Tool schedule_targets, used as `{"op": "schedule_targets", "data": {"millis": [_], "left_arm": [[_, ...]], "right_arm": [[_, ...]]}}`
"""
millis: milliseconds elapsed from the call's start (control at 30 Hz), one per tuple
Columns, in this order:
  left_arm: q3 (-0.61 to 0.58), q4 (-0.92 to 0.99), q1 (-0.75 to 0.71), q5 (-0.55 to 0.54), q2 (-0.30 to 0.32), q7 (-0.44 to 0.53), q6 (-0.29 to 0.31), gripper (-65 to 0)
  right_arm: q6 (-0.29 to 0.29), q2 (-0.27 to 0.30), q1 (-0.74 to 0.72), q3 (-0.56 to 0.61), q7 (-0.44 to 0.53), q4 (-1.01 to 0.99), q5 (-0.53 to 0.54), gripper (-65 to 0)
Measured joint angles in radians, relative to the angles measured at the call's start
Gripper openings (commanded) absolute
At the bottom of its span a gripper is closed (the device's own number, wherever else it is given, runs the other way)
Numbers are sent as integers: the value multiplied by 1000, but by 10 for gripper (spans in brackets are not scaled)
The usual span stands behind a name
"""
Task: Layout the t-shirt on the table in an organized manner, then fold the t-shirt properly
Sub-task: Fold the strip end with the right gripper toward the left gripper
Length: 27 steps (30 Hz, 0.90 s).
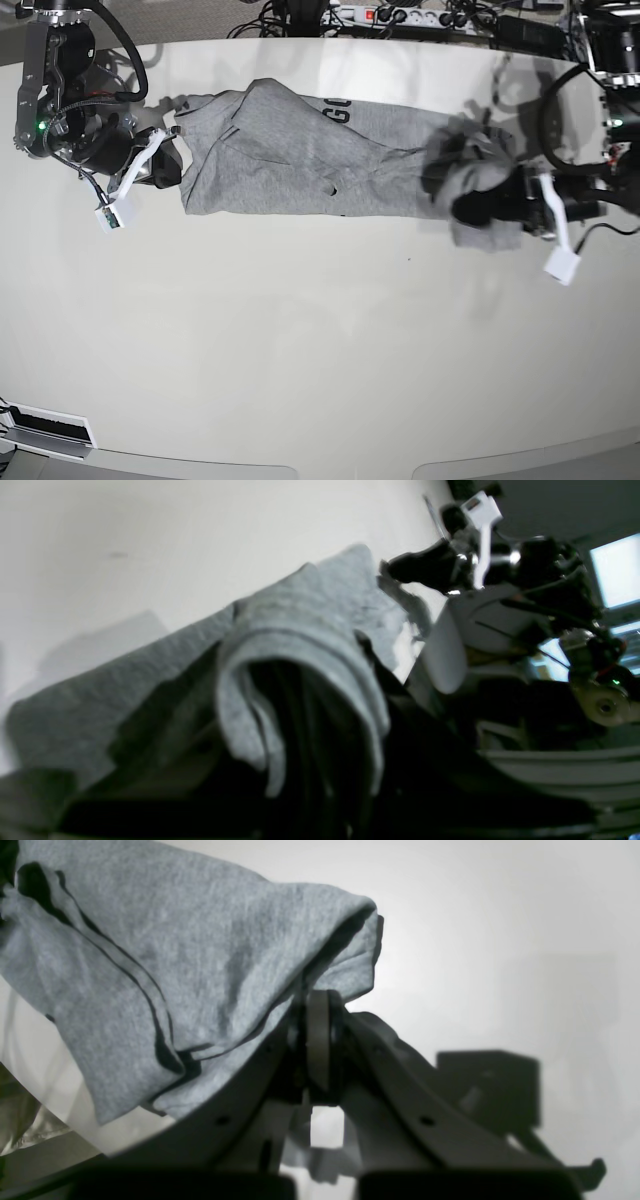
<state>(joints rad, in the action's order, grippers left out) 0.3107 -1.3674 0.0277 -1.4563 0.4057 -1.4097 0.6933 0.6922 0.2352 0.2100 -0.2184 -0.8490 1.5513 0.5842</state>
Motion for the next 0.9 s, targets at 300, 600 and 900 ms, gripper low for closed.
{"op": "schedule_targets", "data": {"millis": [300, 600, 900], "left_arm": [[-43, 0, 0, 3, -26, 15, 0, -458], [-37, 0, 3, 4, -29, 13, 0, -366], [127, 0, 17, 44, -23, 13, 0, -650]], "right_arm": [[0, 0, 0, 0, 0, 0, 0, -650], [0, -2, -19, -14, -9, 24, 4, -650], [-23, -2, -48, -291, -123, 203, 128, -461]]}}
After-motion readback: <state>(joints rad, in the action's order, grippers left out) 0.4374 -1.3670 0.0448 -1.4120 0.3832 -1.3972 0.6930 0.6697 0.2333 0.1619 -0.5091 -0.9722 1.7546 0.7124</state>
